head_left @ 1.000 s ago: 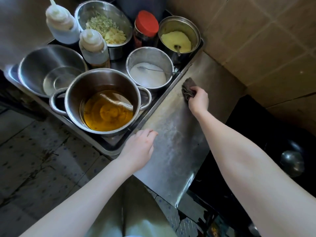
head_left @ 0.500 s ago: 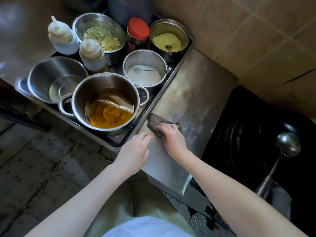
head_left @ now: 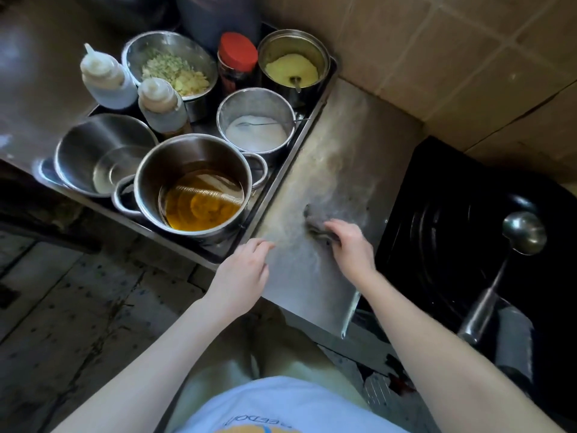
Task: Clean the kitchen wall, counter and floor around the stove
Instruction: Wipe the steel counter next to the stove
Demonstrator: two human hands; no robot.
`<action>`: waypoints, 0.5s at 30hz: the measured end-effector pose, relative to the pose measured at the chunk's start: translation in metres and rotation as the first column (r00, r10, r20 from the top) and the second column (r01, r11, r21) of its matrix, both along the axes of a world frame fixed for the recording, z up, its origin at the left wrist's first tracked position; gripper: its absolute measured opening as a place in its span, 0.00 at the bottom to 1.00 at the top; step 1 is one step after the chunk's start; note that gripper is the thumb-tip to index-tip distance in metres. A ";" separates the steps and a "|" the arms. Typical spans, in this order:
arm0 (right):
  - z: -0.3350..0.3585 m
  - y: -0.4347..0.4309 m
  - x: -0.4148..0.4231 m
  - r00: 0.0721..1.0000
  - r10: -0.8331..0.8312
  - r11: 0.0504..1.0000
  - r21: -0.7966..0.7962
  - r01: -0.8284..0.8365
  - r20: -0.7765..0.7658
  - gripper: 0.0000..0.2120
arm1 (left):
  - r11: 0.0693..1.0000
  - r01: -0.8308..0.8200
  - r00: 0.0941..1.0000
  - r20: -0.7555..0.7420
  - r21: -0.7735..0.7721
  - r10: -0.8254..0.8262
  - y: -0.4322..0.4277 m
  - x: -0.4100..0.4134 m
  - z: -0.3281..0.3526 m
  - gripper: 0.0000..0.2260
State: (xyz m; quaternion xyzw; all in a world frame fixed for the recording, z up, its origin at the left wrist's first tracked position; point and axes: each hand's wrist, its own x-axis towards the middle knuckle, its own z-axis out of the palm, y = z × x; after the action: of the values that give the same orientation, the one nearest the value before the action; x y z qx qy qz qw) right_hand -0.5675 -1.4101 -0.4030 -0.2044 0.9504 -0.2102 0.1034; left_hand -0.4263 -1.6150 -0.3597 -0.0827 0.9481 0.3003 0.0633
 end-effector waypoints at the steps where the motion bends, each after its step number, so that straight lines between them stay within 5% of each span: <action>1: 0.001 0.003 -0.011 0.996 -0.092 0.996 0.003 0.092 0.007 0.19 | 1.000 0.009 1.000 -0.001 -0.001 -0.009 -0.001 0.001 0.000 0.17; 6: 0.002 -0.001 -0.045 0.872 -0.484 0.875 0.023 0.483 0.070 0.22 | 0.999 0.035 0.999 0.014 -0.007 -0.035 -0.005 0.008 0.000 0.17; 15: -0.004 -0.008 0.021 0.876 -0.469 0.882 0.024 0.470 0.113 0.24 | 0.983 0.182 0.983 0.026 -0.011 -0.181 0.000 0.018 -0.010 0.17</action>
State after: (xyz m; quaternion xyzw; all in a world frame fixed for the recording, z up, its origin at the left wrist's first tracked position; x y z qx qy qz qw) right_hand -0.5462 -1.4179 -0.4071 0.0444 0.9635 -0.2426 0.1037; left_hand -0.4081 -1.6151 -0.3700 -0.0001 0.9528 0.2861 0.1019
